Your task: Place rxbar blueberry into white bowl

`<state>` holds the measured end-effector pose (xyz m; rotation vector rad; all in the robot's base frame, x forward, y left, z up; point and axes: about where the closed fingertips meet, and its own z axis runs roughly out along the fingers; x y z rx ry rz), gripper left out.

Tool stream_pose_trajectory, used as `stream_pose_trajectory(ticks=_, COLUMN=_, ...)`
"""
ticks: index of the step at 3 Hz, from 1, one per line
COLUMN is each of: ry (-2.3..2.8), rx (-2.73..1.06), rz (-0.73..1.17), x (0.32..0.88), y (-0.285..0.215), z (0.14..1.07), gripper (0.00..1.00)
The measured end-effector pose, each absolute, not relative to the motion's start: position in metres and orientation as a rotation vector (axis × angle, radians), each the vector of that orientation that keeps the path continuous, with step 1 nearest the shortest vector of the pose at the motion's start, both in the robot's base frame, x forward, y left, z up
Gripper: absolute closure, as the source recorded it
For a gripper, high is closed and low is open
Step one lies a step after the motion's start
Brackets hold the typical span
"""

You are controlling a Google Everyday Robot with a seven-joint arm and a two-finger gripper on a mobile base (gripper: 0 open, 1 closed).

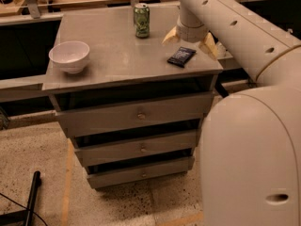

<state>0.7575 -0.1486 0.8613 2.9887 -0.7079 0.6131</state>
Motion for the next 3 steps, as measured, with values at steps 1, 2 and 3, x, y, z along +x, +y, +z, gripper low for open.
stream_pose_trajectory(ticks=1, ry=-0.695, rx=2.986, rz=0.597, x=0.757, y=-0.149, z=0.854, gripper=0.0)
stream_pose_trajectory(ticks=2, ry=-0.679, rx=3.053, rz=0.578, x=0.763, y=-0.141, z=0.856, gripper=0.0)
stream_pose_trajectory(ticks=3, ry=-0.653, rx=3.108, rz=0.562, x=0.769, y=-0.131, z=0.859, gripper=0.0)
